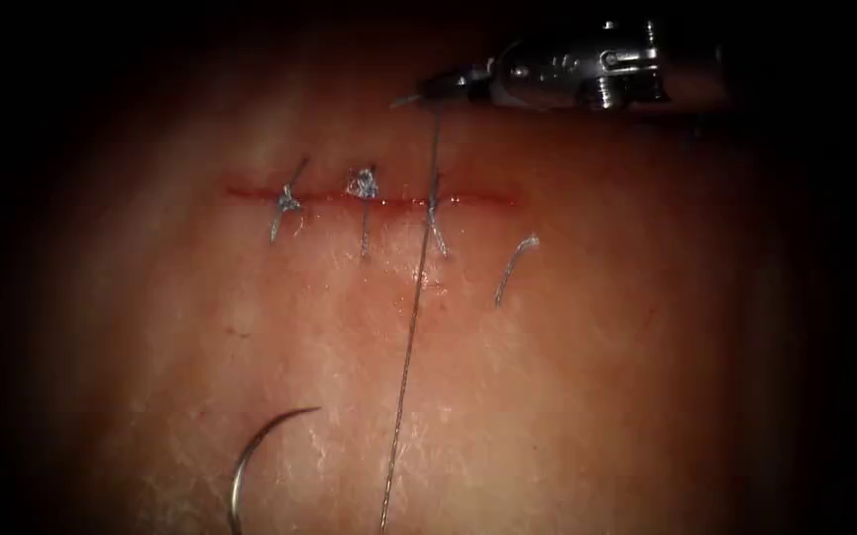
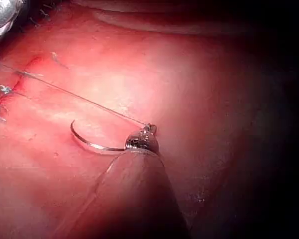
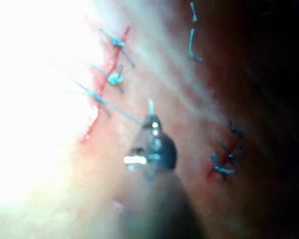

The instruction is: Wound Closure

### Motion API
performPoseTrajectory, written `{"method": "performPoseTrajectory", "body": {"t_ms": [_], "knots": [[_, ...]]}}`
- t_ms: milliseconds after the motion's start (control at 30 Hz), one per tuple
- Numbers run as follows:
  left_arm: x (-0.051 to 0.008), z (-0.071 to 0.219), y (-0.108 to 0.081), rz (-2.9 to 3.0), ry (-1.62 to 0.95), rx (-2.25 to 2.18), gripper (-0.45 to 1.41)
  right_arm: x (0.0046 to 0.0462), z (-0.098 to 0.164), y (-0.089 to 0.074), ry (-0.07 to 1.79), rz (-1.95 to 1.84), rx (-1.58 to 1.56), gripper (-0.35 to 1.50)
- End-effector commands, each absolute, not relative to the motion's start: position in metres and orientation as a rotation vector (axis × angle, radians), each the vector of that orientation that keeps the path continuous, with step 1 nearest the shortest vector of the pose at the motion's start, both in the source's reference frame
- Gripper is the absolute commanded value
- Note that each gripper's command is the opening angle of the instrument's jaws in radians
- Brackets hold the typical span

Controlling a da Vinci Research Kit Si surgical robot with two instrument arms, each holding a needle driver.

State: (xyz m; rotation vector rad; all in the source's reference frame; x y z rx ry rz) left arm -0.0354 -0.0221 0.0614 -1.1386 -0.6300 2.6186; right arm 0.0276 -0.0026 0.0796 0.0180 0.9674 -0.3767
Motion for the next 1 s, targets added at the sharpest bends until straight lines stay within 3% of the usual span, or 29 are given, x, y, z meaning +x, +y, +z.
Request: {"method": "performPoseTrajectory", "body": {"t_ms": [33,533,800,900,933,1000], "knots": [[-0.0359,0.062,-0.022,2.621,-0.640,-1.147,-0.45,0.0286,0.080,-0.003,0.950,-0.389,-0.013,-0.35],[-0.0359,0.061,-0.021,2.618,-0.623,-1.139,-0.45,0.0282,0.080,-0.003,0.859,-0.368,-0.079,-0.35],[-0.0361,0.057,-0.013,2.580,-0.507,-1.157,-0.45,0.0261,0.078,-0.003,0.948,-0.187,0.019,-0.35],[-0.0361,0.055,-0.008,2.568,-0.438,-1.176,-0.45,0.0246,0.077,-0.003,0.962,-0.089,0.081,0.06],[-0.0361,0.055,-0.008,2.568,-0.438,-1.176,-0.45,0.0246,0.077,-0.003,0.962,-0.089,0.081,0.06],[-0.0359,0.054,-0.007,2.569,-0.412,-1.184,-0.45,0.0236,0.076,-0.003,0.991,-0.040,0.094,0.66]]}}
